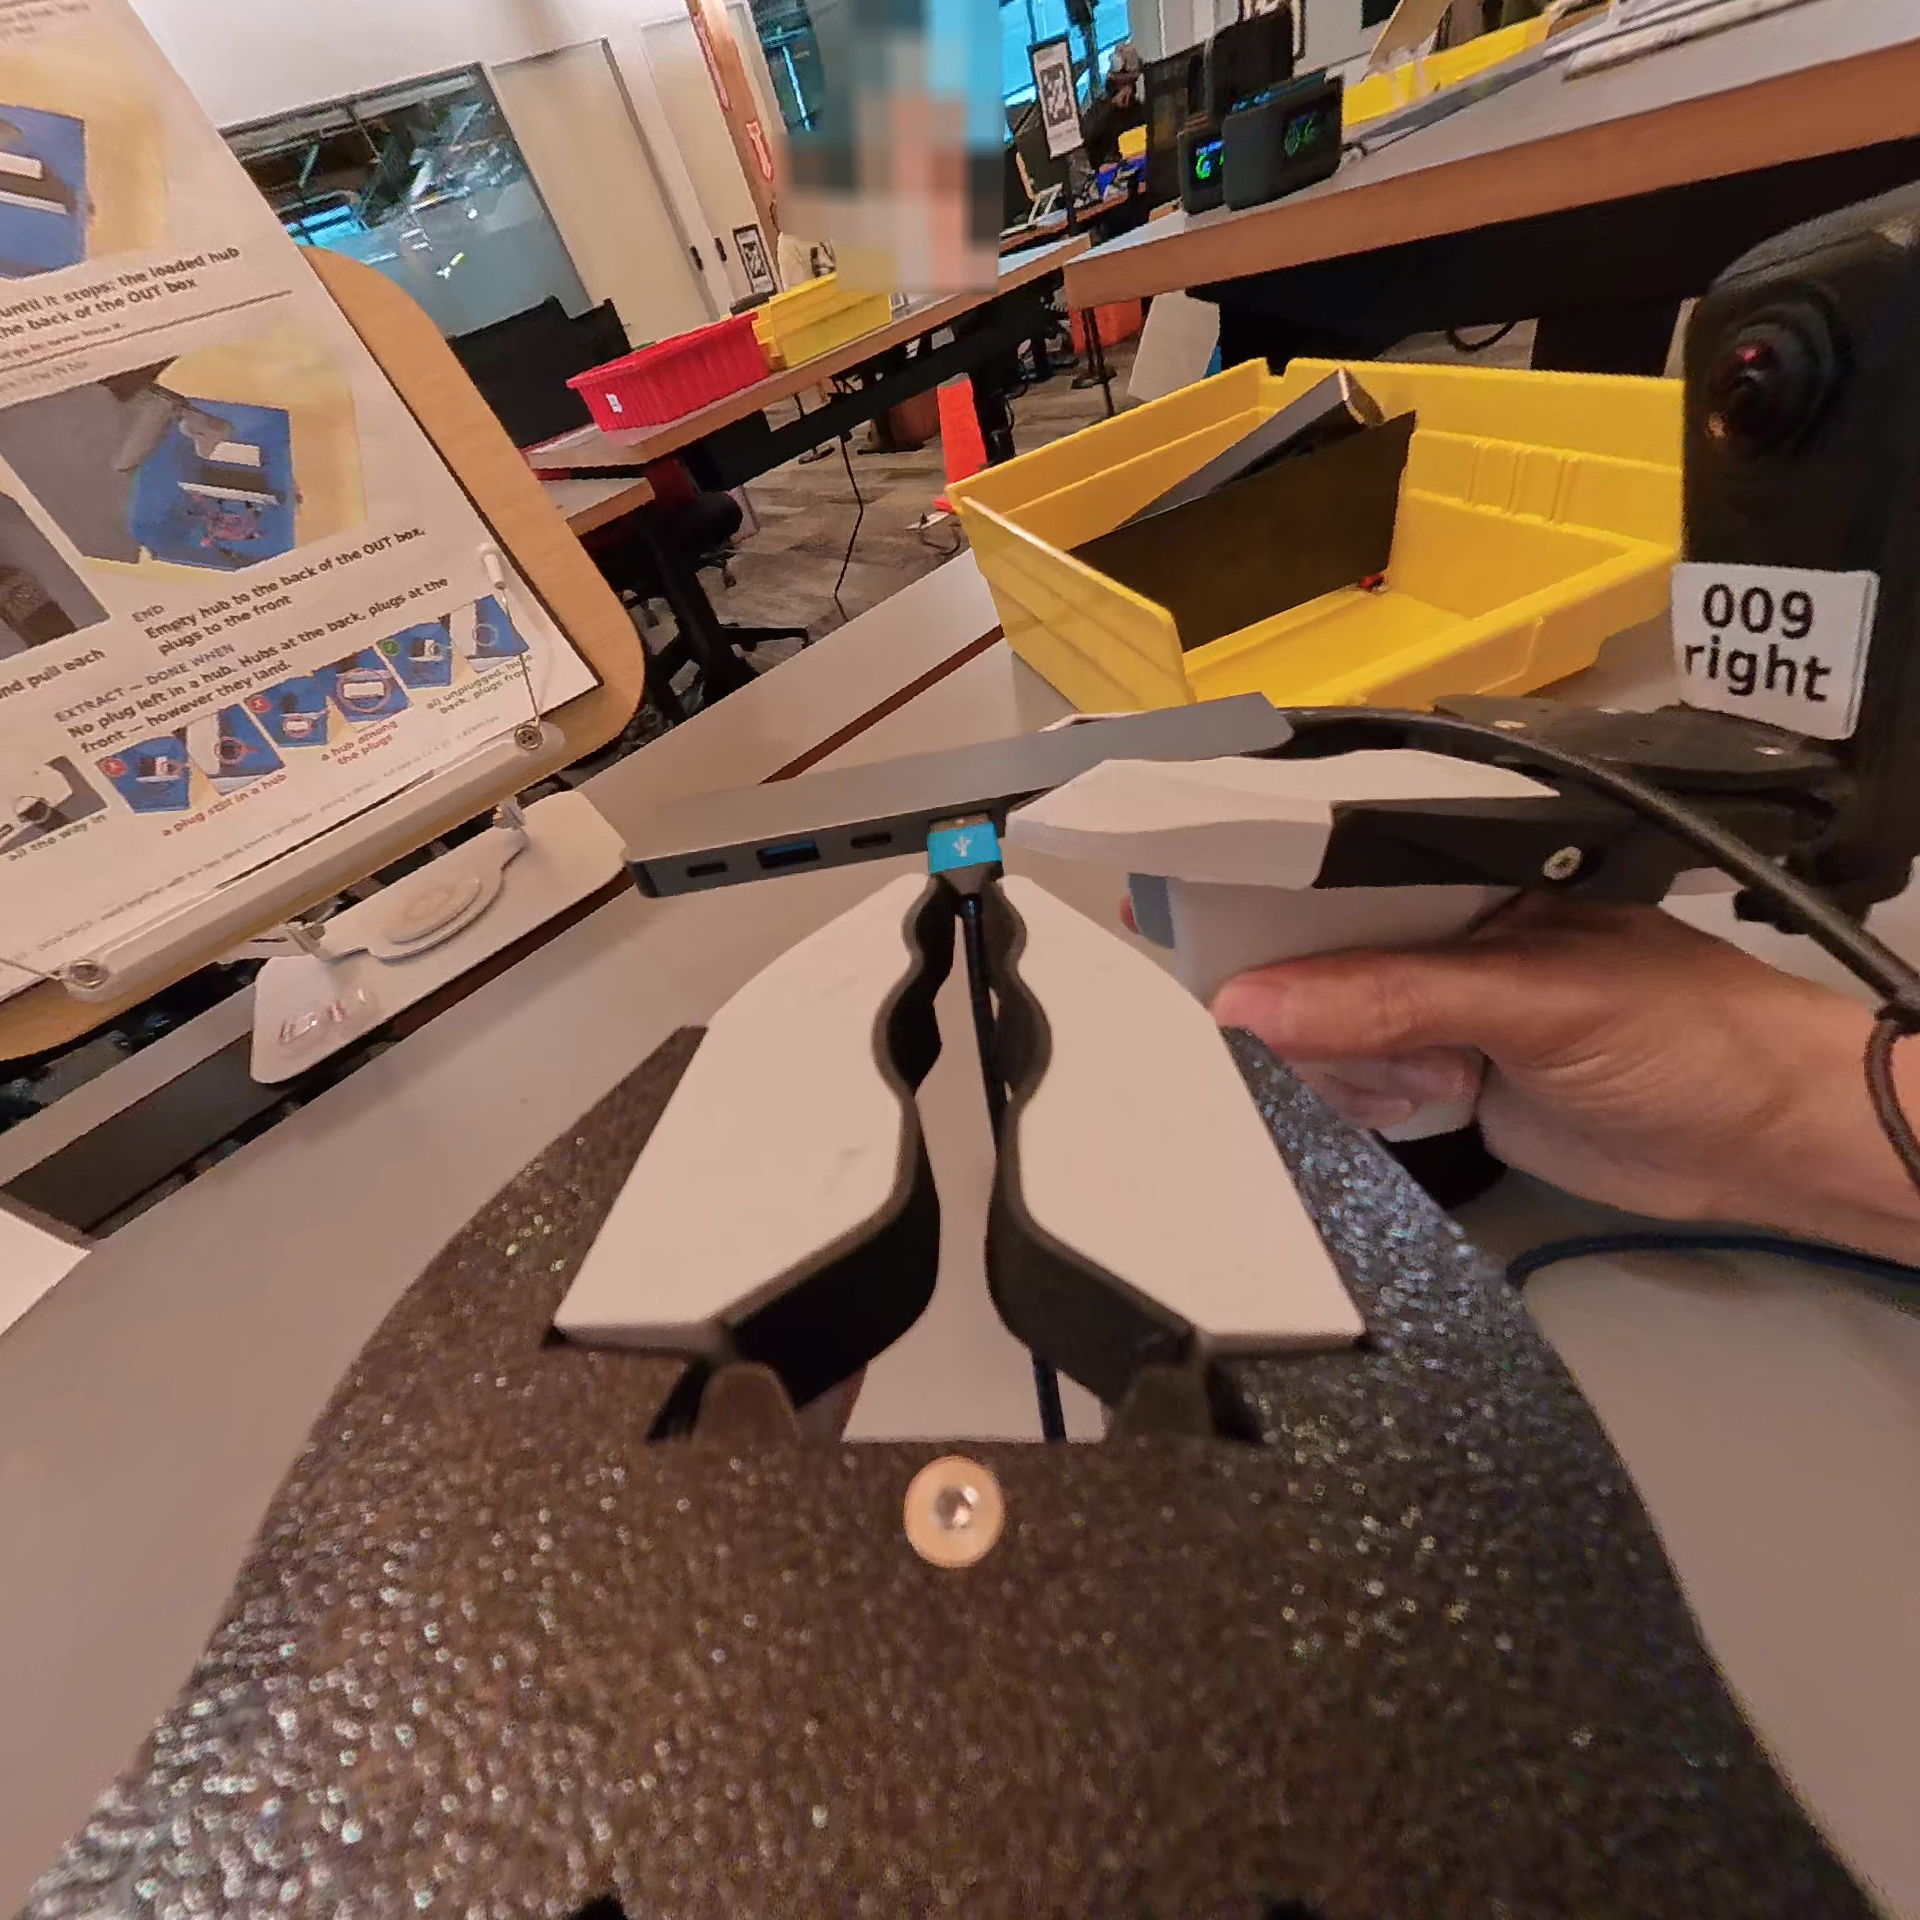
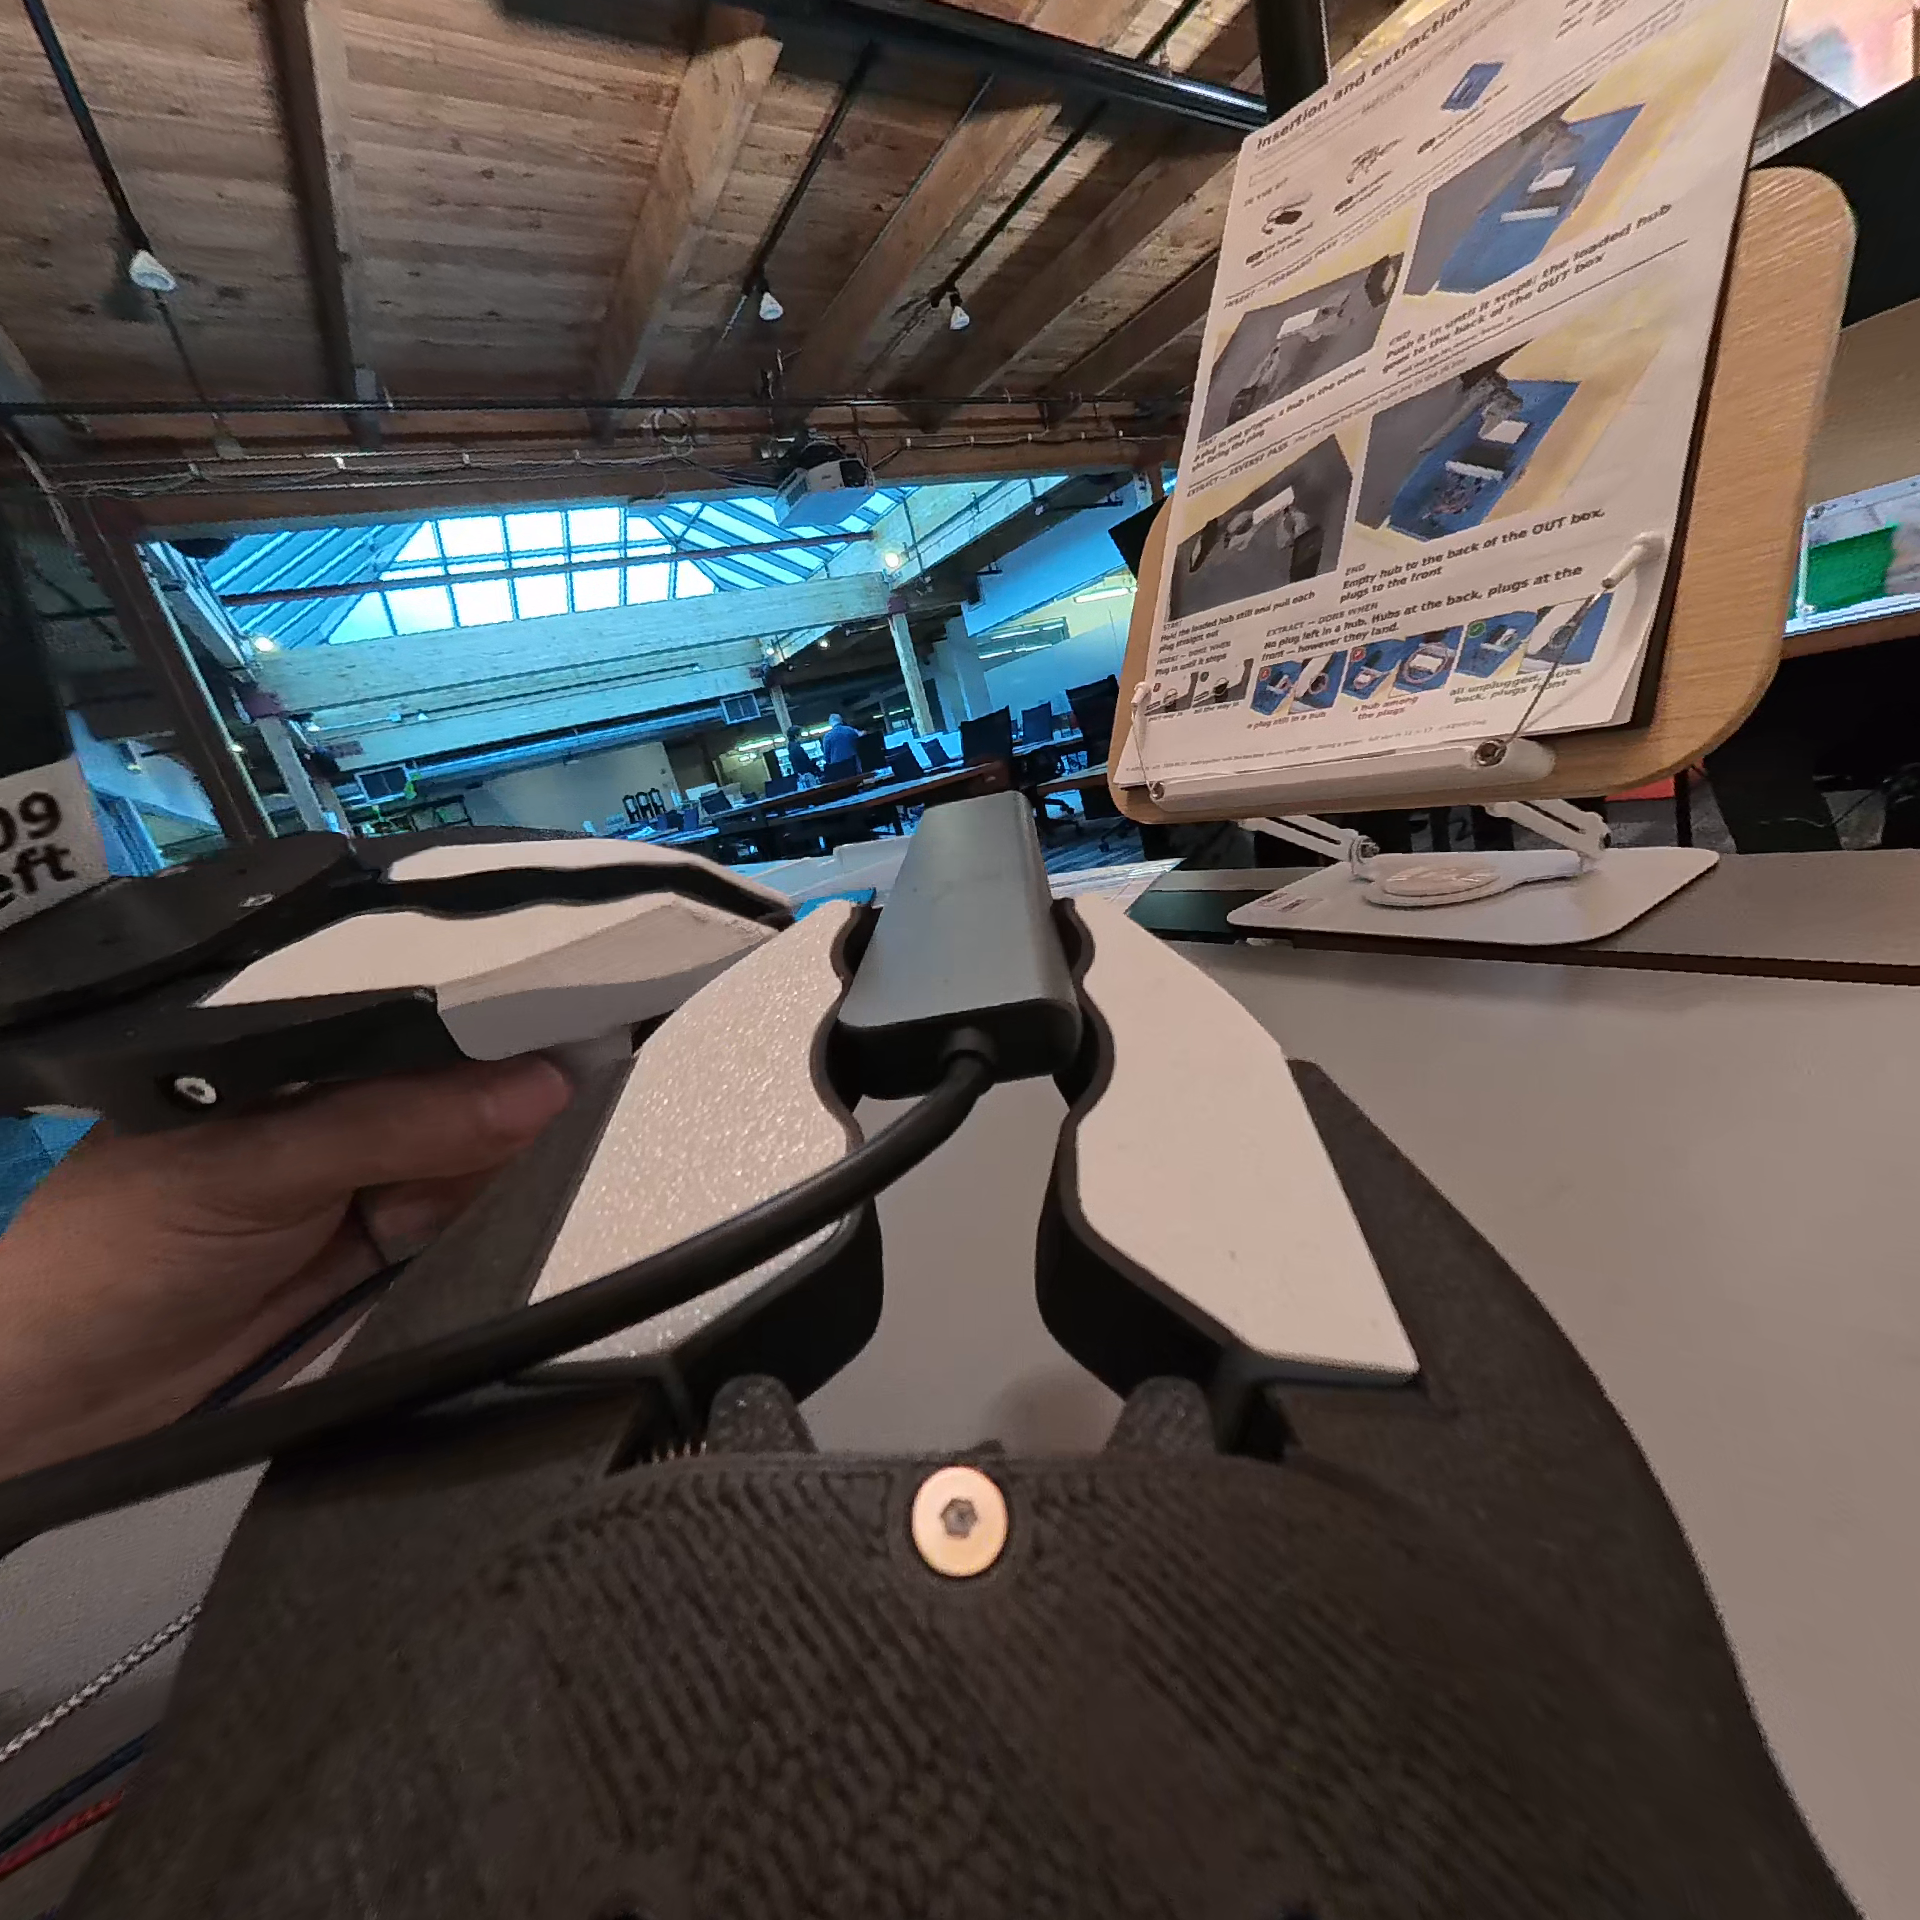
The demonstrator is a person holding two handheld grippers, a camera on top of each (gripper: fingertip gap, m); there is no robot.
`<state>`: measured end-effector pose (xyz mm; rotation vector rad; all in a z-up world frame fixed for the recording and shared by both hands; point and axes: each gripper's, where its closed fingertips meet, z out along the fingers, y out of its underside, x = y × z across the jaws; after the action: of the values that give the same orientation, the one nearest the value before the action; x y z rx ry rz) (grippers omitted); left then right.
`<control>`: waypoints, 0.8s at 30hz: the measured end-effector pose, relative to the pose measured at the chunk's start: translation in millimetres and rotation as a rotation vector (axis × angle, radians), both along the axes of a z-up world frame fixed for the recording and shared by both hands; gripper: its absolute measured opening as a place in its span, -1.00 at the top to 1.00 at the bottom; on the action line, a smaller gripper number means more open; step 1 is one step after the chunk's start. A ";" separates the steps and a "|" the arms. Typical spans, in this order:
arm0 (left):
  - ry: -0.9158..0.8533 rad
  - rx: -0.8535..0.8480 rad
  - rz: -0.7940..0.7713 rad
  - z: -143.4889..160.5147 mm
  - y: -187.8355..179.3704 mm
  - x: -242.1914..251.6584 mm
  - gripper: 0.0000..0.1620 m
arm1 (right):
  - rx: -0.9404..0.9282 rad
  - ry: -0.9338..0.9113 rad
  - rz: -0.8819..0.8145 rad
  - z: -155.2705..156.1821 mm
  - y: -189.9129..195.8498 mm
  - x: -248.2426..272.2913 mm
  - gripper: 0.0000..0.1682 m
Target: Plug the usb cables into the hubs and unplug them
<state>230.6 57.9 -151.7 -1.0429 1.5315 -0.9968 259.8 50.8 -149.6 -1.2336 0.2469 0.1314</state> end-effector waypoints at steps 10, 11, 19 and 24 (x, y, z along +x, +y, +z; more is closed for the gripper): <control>0.043 0.042 0.014 -1.5 3.8 -0.5 0.94 | -0.050 -0.011 0.005 -3.5 3.8 -1.8 0.59; 0.044 0.041 0.012 -1.2 4.4 -1.2 0.94 | -0.052 -0.018 0.007 -3.4 4.3 -2.9 0.59; 0.045 -0.025 -0.024 -2.8 9.3 -4.5 0.94 | -0.099 -0.057 0.002 -6.4 9.0 -7.4 0.58; 0.049 -0.082 -0.039 -0.3 8.0 -3.0 0.94 | -0.093 -0.056 -0.004 -5.6 7.8 -6.3 0.59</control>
<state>227.6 65.9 -152.0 -1.1058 1.5675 -1.0752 253.5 58.7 -155.2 -1.3269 0.2087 0.0822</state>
